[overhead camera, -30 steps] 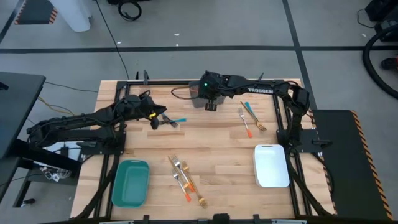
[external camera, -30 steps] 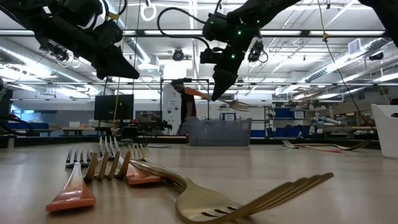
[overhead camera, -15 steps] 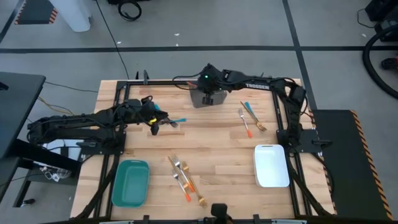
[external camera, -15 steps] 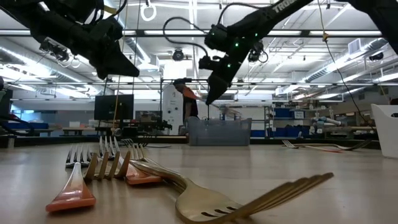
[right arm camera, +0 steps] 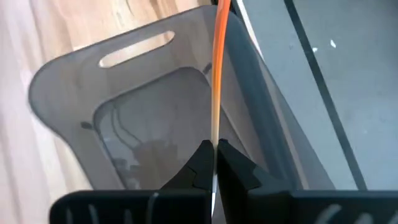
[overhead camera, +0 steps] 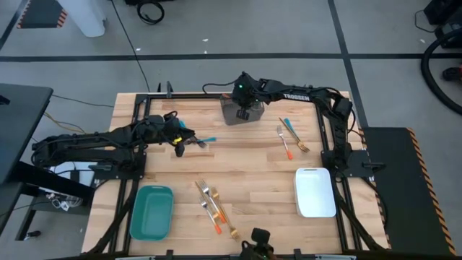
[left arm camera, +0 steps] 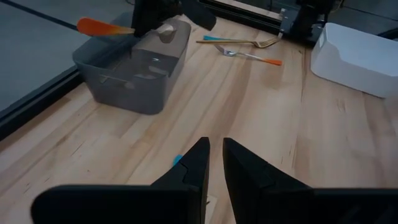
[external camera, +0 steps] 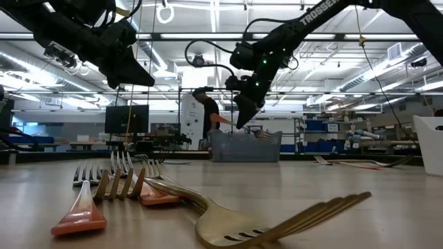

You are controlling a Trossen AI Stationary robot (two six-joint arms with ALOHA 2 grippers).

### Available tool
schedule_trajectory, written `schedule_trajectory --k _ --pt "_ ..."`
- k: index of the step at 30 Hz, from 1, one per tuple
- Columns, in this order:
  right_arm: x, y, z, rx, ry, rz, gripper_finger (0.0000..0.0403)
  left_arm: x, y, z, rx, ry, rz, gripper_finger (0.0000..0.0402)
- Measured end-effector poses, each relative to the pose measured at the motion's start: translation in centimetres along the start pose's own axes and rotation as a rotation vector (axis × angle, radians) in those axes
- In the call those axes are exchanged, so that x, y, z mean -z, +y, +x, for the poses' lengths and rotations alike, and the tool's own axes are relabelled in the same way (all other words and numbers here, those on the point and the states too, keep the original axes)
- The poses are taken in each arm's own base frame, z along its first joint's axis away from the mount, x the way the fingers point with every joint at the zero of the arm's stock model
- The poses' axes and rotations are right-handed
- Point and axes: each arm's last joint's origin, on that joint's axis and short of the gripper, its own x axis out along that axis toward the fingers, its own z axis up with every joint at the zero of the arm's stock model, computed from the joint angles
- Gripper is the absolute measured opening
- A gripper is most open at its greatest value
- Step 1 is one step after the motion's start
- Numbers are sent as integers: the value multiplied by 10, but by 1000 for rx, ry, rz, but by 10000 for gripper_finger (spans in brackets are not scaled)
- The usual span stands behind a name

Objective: Sort silverware by color (type)
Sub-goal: Put the orange fork into the black bin

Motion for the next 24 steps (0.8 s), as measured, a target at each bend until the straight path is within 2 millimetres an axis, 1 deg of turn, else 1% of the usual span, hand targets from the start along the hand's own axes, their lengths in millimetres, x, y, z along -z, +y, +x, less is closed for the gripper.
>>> schedule_trajectory --k 10,24 --pt "11 3 29 -17 66 12 16 0 0 0 -1 0 1 52" --pt "15 3 36 -28 96 57 18 0 0 0 -1 2 3 52"
